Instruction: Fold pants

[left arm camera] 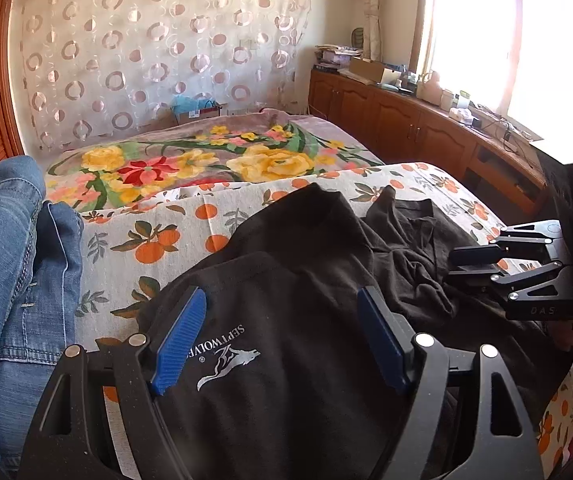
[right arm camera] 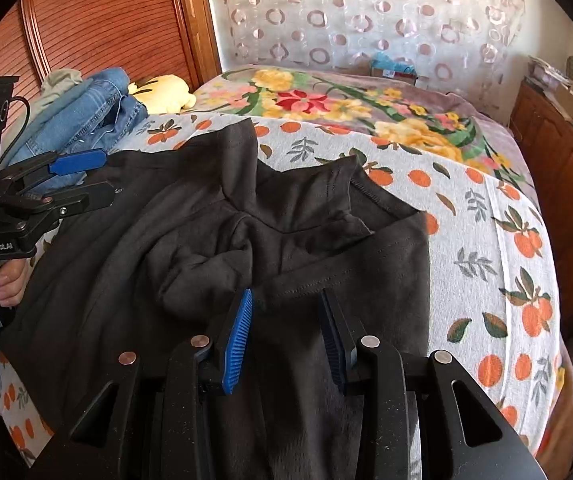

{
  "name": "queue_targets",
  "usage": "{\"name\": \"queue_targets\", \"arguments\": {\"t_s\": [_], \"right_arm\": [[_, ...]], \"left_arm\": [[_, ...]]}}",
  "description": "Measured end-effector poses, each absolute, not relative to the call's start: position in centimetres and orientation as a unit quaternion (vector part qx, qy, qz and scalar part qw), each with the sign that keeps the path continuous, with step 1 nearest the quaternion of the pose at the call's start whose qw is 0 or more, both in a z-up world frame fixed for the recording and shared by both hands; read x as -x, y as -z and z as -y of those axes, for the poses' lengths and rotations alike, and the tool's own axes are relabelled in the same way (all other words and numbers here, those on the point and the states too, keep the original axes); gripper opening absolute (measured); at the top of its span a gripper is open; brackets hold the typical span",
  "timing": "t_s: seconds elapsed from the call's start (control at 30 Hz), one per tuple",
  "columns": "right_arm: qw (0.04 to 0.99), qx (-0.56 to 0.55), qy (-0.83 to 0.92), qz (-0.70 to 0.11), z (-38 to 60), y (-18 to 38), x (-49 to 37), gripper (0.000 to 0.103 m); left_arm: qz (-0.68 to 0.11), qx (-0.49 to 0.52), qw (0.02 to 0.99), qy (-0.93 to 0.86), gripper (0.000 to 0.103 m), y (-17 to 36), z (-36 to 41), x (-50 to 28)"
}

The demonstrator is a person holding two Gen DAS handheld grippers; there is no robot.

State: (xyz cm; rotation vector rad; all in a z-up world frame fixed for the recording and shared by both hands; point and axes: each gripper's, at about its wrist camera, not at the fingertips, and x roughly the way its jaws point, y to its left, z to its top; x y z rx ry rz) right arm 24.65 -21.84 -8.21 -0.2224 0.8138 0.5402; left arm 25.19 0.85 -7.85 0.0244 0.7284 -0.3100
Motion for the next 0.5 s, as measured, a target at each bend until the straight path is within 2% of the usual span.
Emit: {"name": "queue_targets", "arguments": {"t_s": [0.07, 0.13, 0.17, 0.5], "right_arm": [[0.876, 0.109, -0.260, -0.390, 22.0, 8.1, -24.5, 0.034], [0.875, 0.111, -0.266, -0.388, 22.2, 7.9, -24.2, 0.008], [0.877, 0.115, -0.264, -0.385, 22.5, 7.8, -24.1, 0.005], [0.928, 0.102, -0.163, -0.320, 28.0, 3.8, -24.1, 0.003]], "left_arm": [[-0.357, -0.012, 0.922, 0.150, 0.078, 8.2, -1.0, -25.2], [-0.363, -0.007, 0.920, 0.149, 0.078, 8.6, -1.2, -25.3], [-0.365, -0.006, 0.919, 0.148, 0.078, 8.7, -1.2, -25.4], [-0.369, -0.001, 0.919, 0.142, 0.078, 8.9, -1.3, -25.4]]}}
